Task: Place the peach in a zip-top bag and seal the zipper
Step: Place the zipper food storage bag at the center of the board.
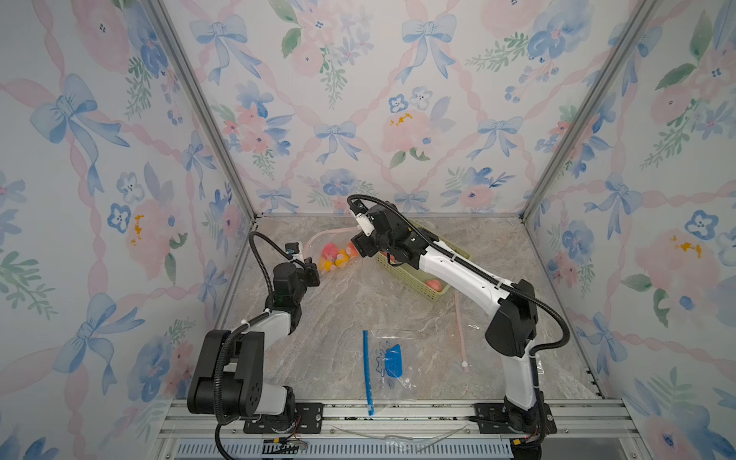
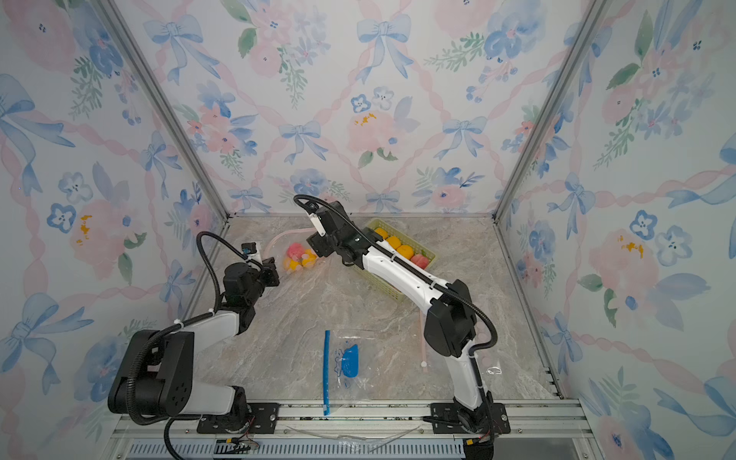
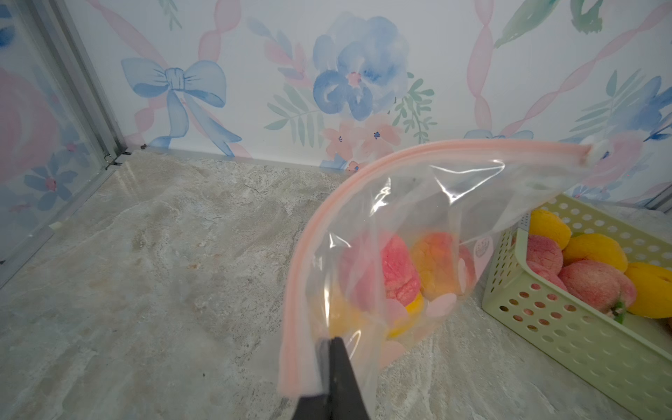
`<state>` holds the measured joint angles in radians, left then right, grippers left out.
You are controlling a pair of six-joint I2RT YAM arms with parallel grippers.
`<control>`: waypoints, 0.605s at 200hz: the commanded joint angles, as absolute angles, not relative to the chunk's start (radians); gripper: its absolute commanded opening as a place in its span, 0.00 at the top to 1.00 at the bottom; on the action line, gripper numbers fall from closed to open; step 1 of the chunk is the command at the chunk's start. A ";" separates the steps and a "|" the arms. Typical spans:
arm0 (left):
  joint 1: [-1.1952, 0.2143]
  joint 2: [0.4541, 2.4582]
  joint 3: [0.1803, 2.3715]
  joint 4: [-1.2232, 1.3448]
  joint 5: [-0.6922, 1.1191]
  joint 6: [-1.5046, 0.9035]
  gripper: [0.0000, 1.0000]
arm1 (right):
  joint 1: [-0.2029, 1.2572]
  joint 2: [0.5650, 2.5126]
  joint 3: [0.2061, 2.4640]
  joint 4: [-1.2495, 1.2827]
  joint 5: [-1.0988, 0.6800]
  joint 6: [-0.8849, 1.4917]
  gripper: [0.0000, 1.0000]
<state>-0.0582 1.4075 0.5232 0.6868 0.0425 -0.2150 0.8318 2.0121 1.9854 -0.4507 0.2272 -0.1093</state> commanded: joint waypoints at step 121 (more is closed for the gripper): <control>-0.054 1.073 0.503 0.495 0.064 -0.273 0.13 | 1.256 1.404 1.153 -0.824 0.331 0.855 0.01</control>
<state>-0.0582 1.1324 0.5175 0.5667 0.0967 -0.2661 1.1809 1.4208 1.1858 -0.7811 0.3435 0.6605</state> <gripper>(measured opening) 0.864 0.969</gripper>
